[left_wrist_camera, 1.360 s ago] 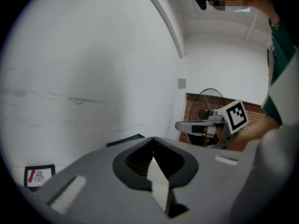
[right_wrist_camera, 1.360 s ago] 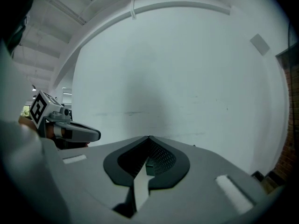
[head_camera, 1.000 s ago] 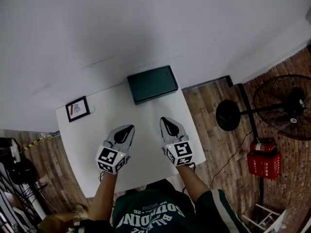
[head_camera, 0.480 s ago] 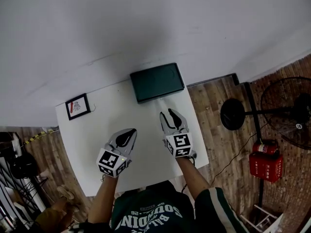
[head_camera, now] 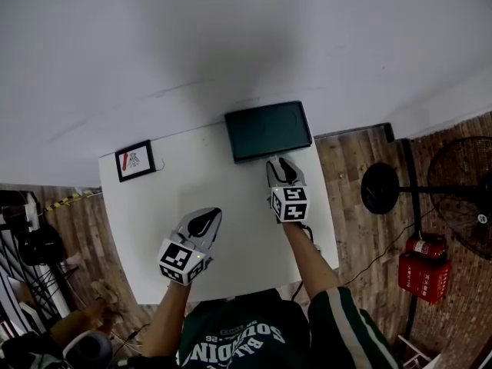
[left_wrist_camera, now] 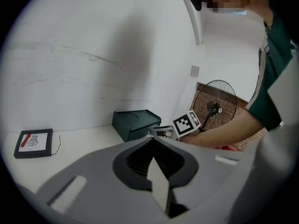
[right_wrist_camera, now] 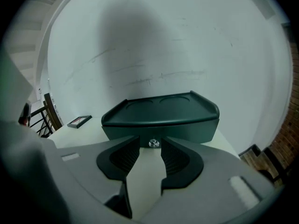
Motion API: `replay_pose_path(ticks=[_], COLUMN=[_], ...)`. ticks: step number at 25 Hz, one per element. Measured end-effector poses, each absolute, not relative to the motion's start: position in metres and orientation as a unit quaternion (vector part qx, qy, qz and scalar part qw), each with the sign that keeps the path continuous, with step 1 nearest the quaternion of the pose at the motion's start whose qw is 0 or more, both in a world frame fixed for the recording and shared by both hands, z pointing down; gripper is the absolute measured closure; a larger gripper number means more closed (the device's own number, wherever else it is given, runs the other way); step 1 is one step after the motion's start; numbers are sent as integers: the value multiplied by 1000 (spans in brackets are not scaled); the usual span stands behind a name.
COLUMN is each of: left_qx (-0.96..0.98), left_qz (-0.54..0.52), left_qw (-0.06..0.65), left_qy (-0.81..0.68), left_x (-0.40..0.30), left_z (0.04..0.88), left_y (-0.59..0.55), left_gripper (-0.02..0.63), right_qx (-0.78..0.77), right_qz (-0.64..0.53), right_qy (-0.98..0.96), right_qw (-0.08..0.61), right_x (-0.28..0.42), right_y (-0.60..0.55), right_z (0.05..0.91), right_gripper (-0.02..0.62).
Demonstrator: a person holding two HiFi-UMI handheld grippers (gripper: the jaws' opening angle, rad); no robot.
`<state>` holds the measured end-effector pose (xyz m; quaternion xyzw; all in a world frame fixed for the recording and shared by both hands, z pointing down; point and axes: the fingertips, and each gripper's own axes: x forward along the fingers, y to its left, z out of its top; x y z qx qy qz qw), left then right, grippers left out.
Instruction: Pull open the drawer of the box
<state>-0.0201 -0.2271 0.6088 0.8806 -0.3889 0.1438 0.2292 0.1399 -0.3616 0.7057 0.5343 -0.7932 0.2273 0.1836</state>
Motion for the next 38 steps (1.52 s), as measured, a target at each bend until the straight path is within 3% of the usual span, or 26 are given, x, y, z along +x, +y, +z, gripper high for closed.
replay_pose_path(ticks=[6,9,38], left_qx=[870,867,882], left_qz=[149,149,147], left_qw=[238,239,228], left_qy=[-405,-410,-385], left_x=[-37,-43,-31], left_z=[615,615,601], left_y=[-222,-220,-190], left_gripper=[555,555,555], right_qx=[544,540,544], right_qz=[247,250,284], right_qy=[-775,-776,-754], right_qw=[203,208,234], right_x=[144,143,163], right_y=[-377,-375,-270], right_z=[728,728,741], right_gripper=[478,523,523])
